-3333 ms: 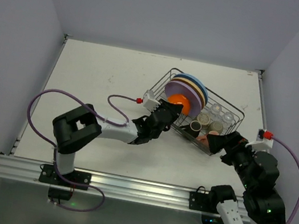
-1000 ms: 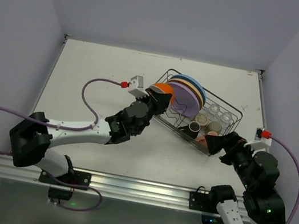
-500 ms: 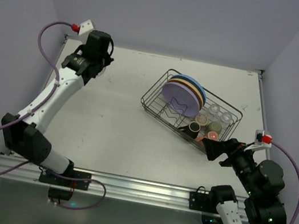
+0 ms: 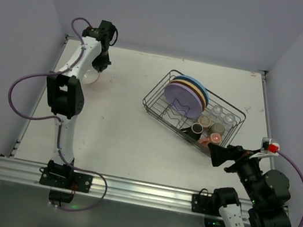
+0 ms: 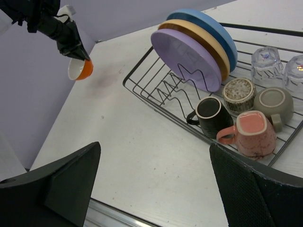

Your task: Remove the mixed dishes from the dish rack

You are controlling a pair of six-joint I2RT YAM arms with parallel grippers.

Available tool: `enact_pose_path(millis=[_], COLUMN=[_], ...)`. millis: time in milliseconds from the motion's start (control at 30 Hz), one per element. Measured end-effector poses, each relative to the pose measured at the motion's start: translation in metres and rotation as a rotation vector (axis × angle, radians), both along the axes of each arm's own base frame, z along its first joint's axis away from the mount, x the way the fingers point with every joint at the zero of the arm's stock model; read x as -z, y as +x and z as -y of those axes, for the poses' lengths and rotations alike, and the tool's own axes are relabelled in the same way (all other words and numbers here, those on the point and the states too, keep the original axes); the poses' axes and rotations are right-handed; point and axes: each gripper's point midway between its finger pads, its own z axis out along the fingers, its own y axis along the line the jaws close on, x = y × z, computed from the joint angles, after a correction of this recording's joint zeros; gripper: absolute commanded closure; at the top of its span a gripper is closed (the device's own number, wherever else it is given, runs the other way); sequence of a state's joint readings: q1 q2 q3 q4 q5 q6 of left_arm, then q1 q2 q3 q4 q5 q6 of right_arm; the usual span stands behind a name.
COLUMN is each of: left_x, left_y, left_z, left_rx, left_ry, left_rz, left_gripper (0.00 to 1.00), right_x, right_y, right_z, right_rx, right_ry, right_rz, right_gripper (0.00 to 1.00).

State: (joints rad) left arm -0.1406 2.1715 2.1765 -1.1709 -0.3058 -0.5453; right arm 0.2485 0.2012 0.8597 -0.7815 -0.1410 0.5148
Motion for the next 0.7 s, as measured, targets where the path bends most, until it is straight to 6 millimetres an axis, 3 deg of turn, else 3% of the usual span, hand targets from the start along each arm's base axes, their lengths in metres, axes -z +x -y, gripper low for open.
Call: enact_pose_path(millis=[167, 300, 567, 700], left_x=[0.033, 0.046, 0.093, 0.098], left_y=[-0.019, -0.023, -0.038, -0.04], left_z=[-0.03, -0.043, -0.042, -0.043], left_rx=[-0.026, -0.028, 0.005, 0.016], left_ry=[0.027, 0.036, 0.031, 0.035], left_rz=[-0.129, -0.174, -0.303, -0.32], left_gripper=[1.0, 1.0, 1.0, 1.0], right_x=[0.003, 0.004, 0.005, 0.004], right_y=[-0.001, -0.001, -0.001, -0.002], right_z=[0.001, 0.001, 0.004, 0.005], right_rx=[-0.003, -0.006, 0.003, 0.011], right_ry=[-0.019, -0.031, -0.047, -0.046], right_rz=[-0.005, -0.001, 0.004, 0.014], right_gripper=[0.01, 0.01, 0.01, 0.01])
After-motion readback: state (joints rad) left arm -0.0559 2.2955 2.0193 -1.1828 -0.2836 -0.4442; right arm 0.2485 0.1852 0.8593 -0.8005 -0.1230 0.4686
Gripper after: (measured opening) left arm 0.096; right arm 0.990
